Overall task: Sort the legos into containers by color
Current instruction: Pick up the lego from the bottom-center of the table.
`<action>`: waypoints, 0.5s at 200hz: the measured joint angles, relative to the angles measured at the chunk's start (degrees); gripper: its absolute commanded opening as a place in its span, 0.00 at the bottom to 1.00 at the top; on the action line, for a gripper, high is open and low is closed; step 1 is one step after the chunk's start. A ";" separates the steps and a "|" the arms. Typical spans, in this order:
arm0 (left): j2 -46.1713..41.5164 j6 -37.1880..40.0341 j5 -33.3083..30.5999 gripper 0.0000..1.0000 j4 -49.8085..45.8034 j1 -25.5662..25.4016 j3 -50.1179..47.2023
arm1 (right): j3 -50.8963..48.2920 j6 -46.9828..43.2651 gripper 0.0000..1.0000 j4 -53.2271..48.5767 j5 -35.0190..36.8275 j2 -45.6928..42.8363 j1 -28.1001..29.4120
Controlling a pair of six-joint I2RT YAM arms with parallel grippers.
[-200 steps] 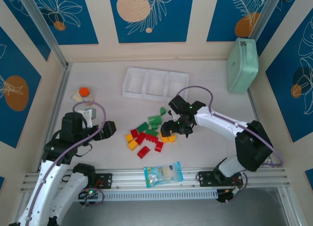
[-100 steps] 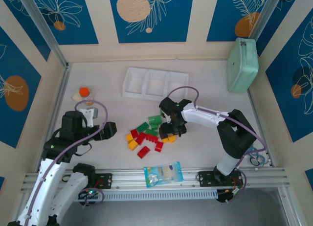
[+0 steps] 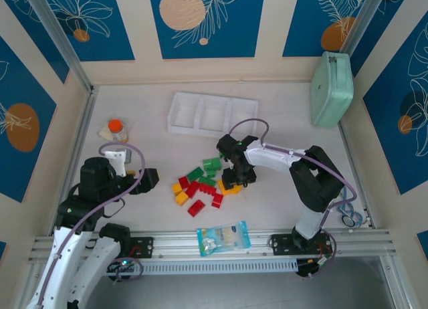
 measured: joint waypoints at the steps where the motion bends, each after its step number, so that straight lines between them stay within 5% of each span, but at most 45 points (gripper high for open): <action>1: 0.00 -0.02 0.00 1.00 0.00 0.00 0.00 | 0.02 0.00 0.63 0.02 0.04 0.04 0.00; 100: -0.02 0.00 -0.02 1.00 0.02 0.00 0.00 | 0.00 0.35 0.49 1.11 0.46 0.50 -0.13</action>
